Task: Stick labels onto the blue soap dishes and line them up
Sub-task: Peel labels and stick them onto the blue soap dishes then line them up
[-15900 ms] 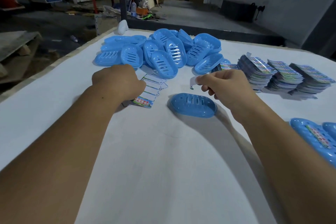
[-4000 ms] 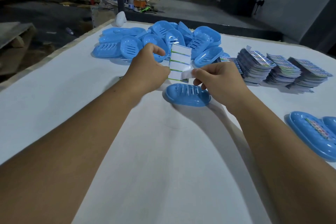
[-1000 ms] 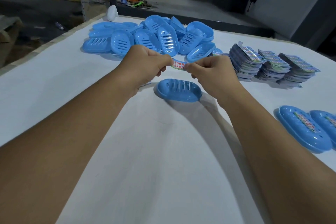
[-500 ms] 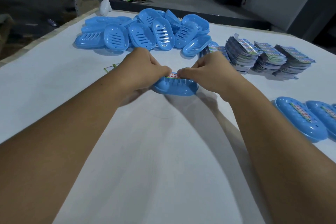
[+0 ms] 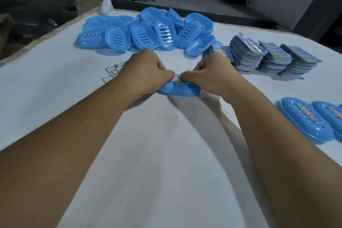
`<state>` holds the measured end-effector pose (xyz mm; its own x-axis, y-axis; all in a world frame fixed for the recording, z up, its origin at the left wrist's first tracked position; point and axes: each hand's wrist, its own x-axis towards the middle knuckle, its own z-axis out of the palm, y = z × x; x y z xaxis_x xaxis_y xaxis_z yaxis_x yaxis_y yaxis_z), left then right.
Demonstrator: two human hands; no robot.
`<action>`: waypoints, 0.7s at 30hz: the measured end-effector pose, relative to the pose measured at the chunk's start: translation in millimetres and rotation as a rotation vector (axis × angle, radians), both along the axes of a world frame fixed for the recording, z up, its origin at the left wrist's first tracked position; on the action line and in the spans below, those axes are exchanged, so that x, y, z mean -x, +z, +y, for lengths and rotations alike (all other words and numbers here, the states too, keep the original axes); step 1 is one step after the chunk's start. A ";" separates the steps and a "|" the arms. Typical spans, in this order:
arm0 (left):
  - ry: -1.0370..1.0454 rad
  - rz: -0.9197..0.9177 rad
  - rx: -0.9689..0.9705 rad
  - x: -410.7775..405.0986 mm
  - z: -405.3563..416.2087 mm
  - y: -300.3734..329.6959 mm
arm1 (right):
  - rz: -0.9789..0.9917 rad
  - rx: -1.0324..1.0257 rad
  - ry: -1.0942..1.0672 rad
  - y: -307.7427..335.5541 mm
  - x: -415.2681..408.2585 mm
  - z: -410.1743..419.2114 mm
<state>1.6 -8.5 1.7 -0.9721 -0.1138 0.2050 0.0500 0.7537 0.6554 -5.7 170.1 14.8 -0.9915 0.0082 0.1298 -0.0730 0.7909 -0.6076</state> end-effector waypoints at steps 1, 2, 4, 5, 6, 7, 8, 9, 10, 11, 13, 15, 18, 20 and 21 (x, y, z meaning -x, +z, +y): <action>-0.002 0.001 0.007 -0.1 0.4 0.0 | 0.001 0.000 -0.001 -0.3 0.2 0.1; -0.003 0.001 0.012 -0.3 0.5 0.3 | 0.001 0.000 -0.004 -0.5 0.4 0.1; -0.007 0.003 0.019 -0.5 0.5 0.5 | 0.002 -0.001 -0.008 -0.6 0.7 0.1; -0.011 0.006 0.025 -0.7 0.6 0.7 | 0.002 -0.003 -0.009 -0.7 0.6 0.0; -0.015 0.008 0.034 -1.0 0.7 0.8 | 0.003 -0.007 -0.008 -0.6 0.6 -0.1; -0.021 0.010 0.042 -1.6 0.8 0.9 | 0.004 -0.014 -0.004 -0.4 0.4 -0.1; -0.029 0.010 0.052 -1.9 0.8 0.9 | 0.005 -0.023 0.001 -0.2 0.3 -0.3; -0.036 0.007 0.059 -2.2 0.7 0.8 | 0.007 -0.033 0.006 0.0 0.1 -0.5; -0.041 0.006 0.066 -2.4 0.6 0.7 | 0.011 -0.045 0.010 0.2 0.0 -0.7; -0.044 0.007 0.073 -2.6 0.7 0.7 | 0.015 -0.059 0.010 0.1 -0.2 -1.0; -0.048 0.009 0.086 -2.8 0.4 1.2 | 0.023 -0.090 0.005 -0.1 -0.7 -1.7; -0.056 0.018 0.100 -3.4 0.0 1.9 | 0.038 -0.138 -0.002 0.0 -1.5 -2.4; -0.068 0.047 0.137 -4.4 -0.1 2.9 | 0.068 -0.216 -0.016 1.5 -3.2 -3.2; -0.067 0.069 0.169 -4.9 0.1 3.9 | 0.081 -0.254 -0.029 2.2 -4.0 -4.1; -0.065 0.078 0.181 -5.0 0.2 4.3 | 0.086 -0.268 -0.036 2.3 -4.2 -4.6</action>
<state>6.5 -8.3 5.9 -0.9566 -0.0057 0.2913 0.1477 0.8522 0.5019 -1.5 165.5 17.2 -0.9765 -0.0021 0.2153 -0.0836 0.9254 -0.3698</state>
